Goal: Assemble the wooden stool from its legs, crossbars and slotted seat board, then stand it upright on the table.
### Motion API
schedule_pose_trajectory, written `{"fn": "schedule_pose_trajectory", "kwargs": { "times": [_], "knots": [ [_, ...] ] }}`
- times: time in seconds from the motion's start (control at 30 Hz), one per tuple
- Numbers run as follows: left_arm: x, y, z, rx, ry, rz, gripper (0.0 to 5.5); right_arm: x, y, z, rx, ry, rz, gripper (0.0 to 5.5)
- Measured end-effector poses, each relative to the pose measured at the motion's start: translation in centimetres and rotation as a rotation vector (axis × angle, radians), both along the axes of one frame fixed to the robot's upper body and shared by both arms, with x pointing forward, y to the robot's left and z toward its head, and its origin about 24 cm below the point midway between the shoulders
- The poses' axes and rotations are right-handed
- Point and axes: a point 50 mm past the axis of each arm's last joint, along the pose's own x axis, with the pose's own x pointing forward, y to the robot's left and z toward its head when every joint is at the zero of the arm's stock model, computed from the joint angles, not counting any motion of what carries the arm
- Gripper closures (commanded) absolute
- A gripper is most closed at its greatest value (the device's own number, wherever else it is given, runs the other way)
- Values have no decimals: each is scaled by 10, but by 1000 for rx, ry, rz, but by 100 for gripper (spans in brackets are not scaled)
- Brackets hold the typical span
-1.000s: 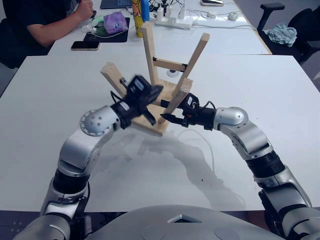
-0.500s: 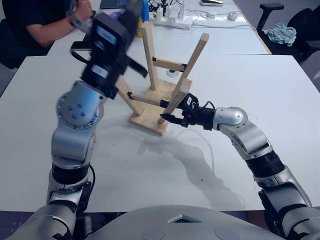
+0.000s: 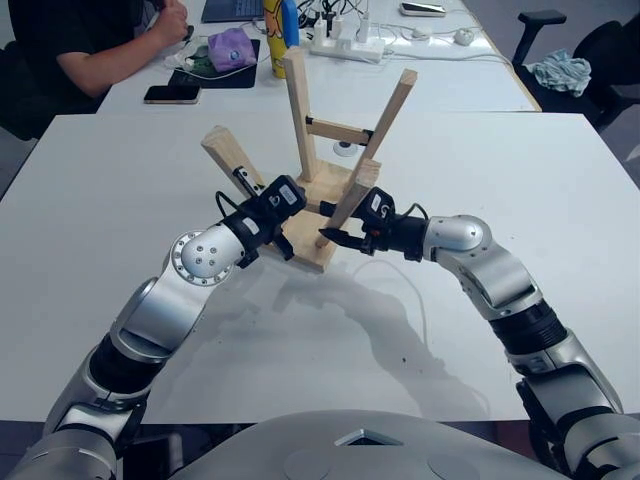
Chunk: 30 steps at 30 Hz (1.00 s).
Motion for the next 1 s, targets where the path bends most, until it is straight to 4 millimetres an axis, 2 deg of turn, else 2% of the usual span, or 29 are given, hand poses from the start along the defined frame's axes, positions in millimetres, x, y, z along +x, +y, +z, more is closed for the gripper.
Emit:
{"fn": "schedule_pose_trajectory", "kwargs": {
  "times": [0.13,0.17,0.3,0.33,0.4,0.47,0.5,0.53,0.6,0.63,0.67,0.73,0.83,0.97,1.0],
  "knots": [
    [12,7,6,-69,-94,103,550,0,1,1,3,-4,4,346],
    [13,9,17,-106,-178,124,550,0,1,1,3,-4,4,346],
    [-1,14,93,-283,-699,154,550,0,2,1,2,-4,4,346],
    [-8,13,105,-319,-791,138,550,0,2,1,2,-4,3,346],
    [-14,11,112,-360,-857,113,550,0,2,1,2,-4,2,346],
    [-12,3,104,-378,-775,53,550,0,2,1,2,-4,2,346],
    [-7,-2,93,-364,-685,22,550,0,2,1,2,-4,2,346],
    [-2,-8,78,-332,-571,-6,550,0,2,1,2,-4,2,346],
    [4,-17,26,-211,-235,-59,550,-1,2,1,3,-6,4,346],
    [0,-19,0,-119,-81,-97,550,-1,3,1,3,-6,5,346],
    [-5,-18,-8,-73,-45,-117,550,-1,2,0,3,-2,2,346],
    [-10,-15,-6,25,-41,-158,550,-1,2,-2,-1,5,-6,346],
    [-10,-14,-4,47,-44,-158,550,-1,2,-2,-1,5,-8,346],
    [-2,-14,1,-61,-80,-101,550,-1,3,-1,0,1,-3,346],
    [1,-13,10,-118,-151,-67,550,-1,4,0,2,-2,-1,346]
  ]
}}
